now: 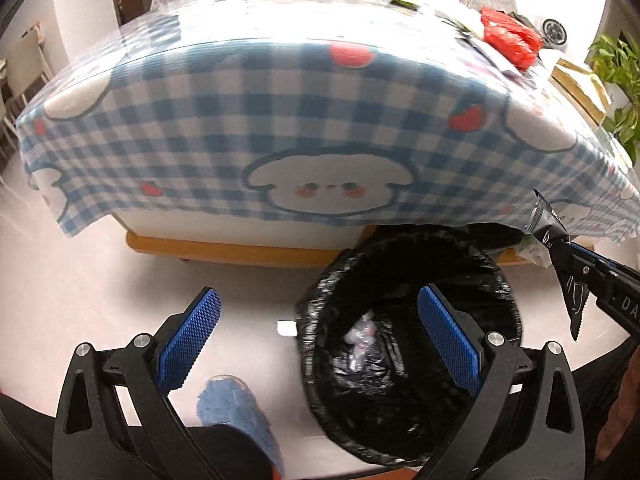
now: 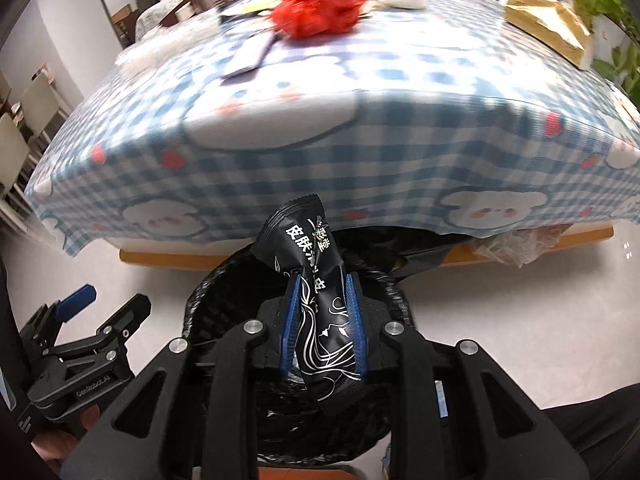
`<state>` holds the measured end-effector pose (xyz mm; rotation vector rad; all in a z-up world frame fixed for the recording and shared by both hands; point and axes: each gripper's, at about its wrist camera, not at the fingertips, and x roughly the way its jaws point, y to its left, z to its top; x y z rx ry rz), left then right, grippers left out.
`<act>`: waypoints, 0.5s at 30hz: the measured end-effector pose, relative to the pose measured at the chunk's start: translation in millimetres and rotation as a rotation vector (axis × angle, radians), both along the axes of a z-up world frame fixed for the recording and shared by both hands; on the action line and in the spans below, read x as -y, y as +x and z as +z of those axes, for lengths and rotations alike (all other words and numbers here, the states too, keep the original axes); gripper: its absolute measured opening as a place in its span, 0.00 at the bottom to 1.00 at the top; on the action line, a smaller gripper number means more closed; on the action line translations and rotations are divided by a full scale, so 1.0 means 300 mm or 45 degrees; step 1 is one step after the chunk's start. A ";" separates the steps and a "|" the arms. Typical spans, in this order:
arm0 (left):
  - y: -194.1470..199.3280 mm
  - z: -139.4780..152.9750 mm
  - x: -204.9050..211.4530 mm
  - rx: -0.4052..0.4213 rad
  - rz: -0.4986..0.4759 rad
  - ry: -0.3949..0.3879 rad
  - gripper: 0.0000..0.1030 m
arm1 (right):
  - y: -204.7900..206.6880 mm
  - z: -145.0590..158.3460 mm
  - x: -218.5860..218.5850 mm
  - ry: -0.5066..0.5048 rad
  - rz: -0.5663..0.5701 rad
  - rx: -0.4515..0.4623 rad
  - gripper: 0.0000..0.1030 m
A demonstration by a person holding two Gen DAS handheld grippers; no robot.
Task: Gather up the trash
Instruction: 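Lower the right tool into the bin and open it to drop the black packet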
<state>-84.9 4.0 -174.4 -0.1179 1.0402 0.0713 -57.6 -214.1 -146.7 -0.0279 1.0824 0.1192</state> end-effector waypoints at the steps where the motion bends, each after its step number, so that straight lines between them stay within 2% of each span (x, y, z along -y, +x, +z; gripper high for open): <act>1: -0.001 -0.003 -0.009 -0.001 0.003 -0.002 0.94 | -0.001 -0.010 -0.016 -0.005 0.009 -0.007 0.22; 11: -0.009 -0.045 -0.080 -0.028 0.023 -0.077 0.94 | -0.017 -0.110 -0.100 -0.036 0.029 -0.077 0.22; 15: -0.014 -0.060 -0.089 -0.022 0.021 -0.040 0.94 | -0.016 -0.145 -0.126 -0.045 0.034 -0.095 0.22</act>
